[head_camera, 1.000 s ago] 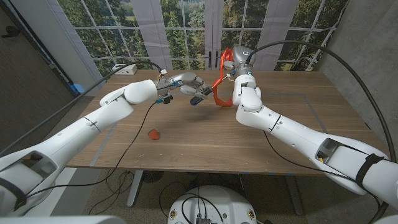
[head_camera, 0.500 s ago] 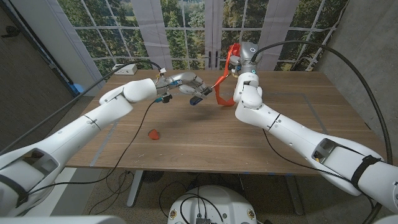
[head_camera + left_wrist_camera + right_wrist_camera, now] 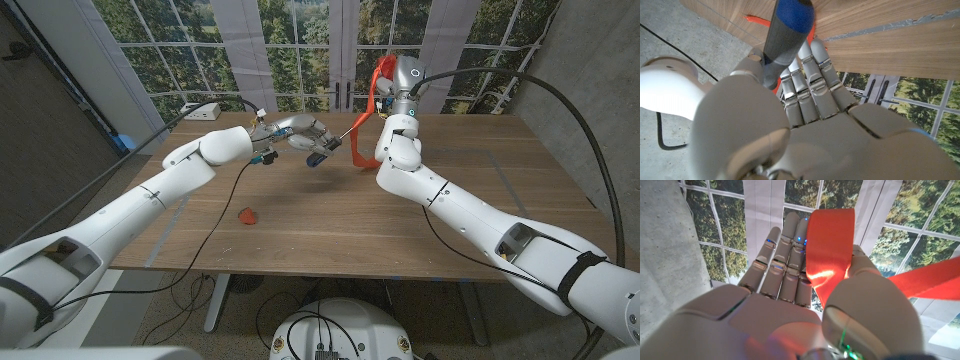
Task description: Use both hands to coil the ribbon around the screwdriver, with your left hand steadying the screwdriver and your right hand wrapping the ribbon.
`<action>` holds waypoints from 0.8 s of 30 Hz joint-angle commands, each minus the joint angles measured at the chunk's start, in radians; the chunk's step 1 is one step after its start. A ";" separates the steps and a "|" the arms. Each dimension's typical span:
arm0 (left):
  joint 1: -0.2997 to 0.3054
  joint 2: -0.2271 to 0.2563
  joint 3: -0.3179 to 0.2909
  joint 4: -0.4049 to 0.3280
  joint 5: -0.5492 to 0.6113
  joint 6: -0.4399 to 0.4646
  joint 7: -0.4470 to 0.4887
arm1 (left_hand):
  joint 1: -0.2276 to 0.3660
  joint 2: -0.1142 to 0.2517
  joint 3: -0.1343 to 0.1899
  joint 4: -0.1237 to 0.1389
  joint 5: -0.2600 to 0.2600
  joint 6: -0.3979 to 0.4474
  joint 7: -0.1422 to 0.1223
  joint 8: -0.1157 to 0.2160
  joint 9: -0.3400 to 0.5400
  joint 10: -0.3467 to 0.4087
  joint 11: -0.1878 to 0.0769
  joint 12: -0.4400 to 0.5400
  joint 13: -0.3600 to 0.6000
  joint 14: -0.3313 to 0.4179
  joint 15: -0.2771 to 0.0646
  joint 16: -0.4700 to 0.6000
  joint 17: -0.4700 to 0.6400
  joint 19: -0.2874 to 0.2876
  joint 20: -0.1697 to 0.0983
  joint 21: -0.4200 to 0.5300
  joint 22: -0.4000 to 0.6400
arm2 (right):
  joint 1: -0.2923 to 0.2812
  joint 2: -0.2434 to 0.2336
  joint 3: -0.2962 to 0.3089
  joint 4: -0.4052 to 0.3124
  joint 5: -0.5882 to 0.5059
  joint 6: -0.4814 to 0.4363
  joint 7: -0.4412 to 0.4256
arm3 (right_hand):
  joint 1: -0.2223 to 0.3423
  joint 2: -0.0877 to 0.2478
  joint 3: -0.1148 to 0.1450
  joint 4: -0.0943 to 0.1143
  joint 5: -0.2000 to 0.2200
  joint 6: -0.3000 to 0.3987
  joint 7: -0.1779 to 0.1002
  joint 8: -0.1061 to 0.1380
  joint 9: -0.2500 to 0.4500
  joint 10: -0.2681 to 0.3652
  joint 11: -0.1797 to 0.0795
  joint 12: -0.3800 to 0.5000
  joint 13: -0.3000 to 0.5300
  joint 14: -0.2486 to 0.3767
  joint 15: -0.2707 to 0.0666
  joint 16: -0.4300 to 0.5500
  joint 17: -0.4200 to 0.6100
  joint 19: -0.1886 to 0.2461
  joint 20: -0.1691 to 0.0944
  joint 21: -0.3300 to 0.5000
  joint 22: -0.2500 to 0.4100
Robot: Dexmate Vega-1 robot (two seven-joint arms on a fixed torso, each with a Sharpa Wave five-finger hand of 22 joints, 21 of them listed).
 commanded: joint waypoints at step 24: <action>0.020 -0.001 -0.007 -0.006 0.011 -0.031 0.040 | 0.132 0.130 0.045 -0.014 0.003 0.026 -0.013 0.001 0.006 0.084 -0.074 -0.005 0.006 0.171 -0.171 -0.007 0.001 -0.006 -0.065 0.008 0.001 | -0.047 -0.071 -0.061 -0.155 -0.013 -0.102 0.092 | 0.156 0.149 0.012 -0.008 0.003 0.094 -0.085 0.015 0.012 0.027 -0.027 0.007 0.003 0.077 -0.089 -0.007 0.017 0.004 0.002 0.007 0.002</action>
